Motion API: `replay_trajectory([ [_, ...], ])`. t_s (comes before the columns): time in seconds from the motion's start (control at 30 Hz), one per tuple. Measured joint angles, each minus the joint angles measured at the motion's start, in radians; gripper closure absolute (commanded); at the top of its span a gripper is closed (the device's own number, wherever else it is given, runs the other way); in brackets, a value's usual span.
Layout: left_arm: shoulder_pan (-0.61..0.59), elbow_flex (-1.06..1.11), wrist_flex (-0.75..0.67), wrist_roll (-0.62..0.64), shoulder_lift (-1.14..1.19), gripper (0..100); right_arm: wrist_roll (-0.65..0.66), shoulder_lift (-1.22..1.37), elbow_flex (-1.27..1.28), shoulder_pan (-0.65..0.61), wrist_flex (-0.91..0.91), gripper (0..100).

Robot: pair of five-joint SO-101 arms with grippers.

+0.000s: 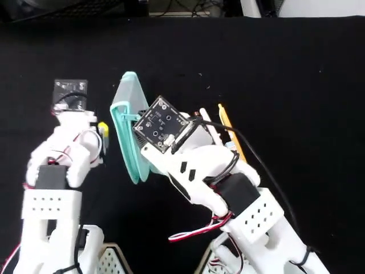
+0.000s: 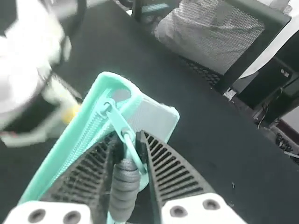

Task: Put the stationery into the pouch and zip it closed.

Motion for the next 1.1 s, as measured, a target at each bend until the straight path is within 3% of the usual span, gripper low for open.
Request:
replay_trajectory([
  [0.2,-0.046,-0.339,0.367,-0.146,-0.005,86,0.000,-0.002,0.040,-0.048,-0.002,98.7],
  [0.37,-0.048,-0.465,0.509,-0.221,-0.015,86,0.046,0.015,0.106,-0.103,0.006,98.7],
  [0.67,-0.048,-0.381,0.505,-0.371,-0.012,86,0.066,0.015,0.110,-0.114,0.006,98.7],
  [0.9,-0.017,-0.239,0.341,-0.265,-0.014,86,0.066,0.015,0.110,-0.114,0.006,98.7],
  [1.1,0.054,-0.222,0.296,-0.157,-0.014,86,0.018,0.015,0.112,-0.109,0.006,98.7],
])
